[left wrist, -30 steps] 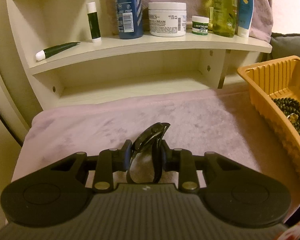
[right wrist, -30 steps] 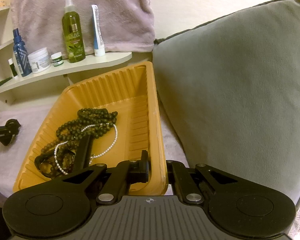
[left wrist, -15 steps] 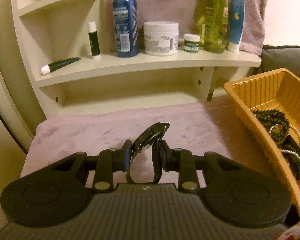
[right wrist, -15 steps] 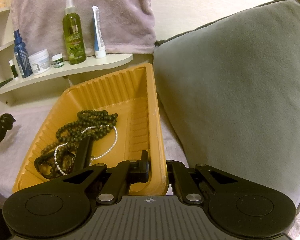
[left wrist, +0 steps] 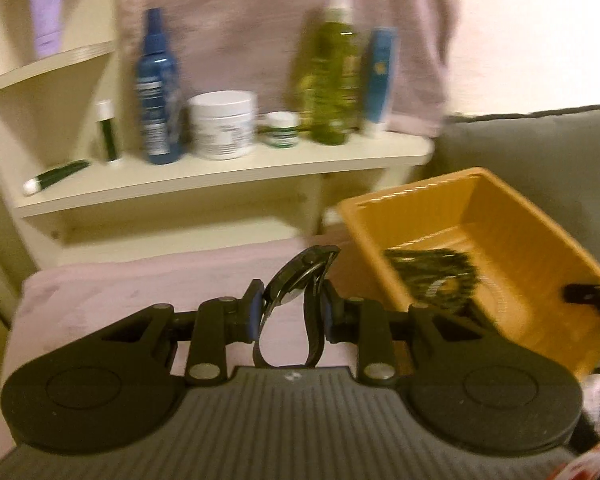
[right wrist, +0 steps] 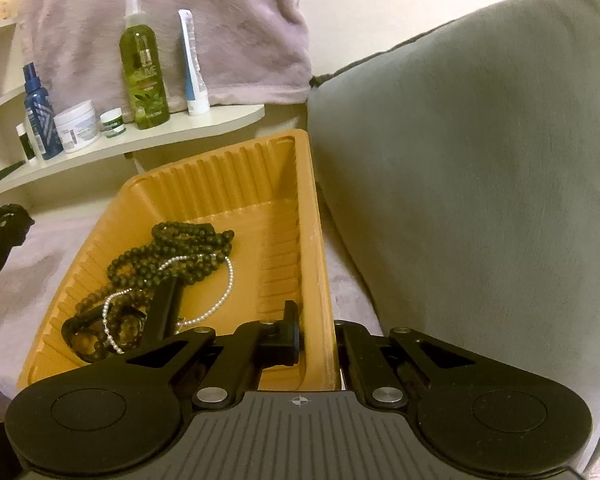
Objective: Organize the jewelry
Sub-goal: 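Carry the black watch over the orange tray and lower it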
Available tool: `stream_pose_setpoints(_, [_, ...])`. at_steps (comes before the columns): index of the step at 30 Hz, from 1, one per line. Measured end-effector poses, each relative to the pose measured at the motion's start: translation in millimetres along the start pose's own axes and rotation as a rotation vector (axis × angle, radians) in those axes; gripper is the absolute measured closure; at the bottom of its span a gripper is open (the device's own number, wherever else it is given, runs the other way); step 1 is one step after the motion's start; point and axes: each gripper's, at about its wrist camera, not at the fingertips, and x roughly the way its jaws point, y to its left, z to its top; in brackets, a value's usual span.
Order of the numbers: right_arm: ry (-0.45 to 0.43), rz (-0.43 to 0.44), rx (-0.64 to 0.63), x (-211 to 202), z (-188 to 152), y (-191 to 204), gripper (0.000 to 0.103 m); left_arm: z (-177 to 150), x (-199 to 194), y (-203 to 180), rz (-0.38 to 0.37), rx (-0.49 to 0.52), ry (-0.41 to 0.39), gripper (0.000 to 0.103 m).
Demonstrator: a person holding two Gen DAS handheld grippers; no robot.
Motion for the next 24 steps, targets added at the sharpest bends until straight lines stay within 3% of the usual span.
stream_pose_setpoints(7, [0.025, 0.048, 0.055, 12, 1, -18, 0.099, 10, -2, -46, -0.120, 0.029, 0.005, 0.077])
stream_pose_setpoints(17, [0.030, 0.137, 0.163, 15, -9, -40, 0.098, 11, 9, -90, -0.186, 0.101, 0.032, 0.077])
stream_pose_setpoints(20, [0.013, 0.133, 0.182, 10, -10, -42, 0.081, 12, 13, -100, -0.198, 0.124, 0.043, 0.077])
stream_pose_setpoints(21, [0.000, 0.128, 0.188, 8, -11, -43, 0.066, 12, 15, -103, -0.199, 0.130, 0.045, 0.077])
stream_pose_setpoints(22, [-0.016, 0.130, 0.197, 5, -11, -45, 0.058, 12, 17, -105, -0.199, 0.137, 0.049, 0.077])
stream_pose_setpoints(24, [-0.036, 0.131, 0.208, 0, -11, -49, 0.057, 12, 22, -111, -0.198, 0.148, 0.057, 0.077])
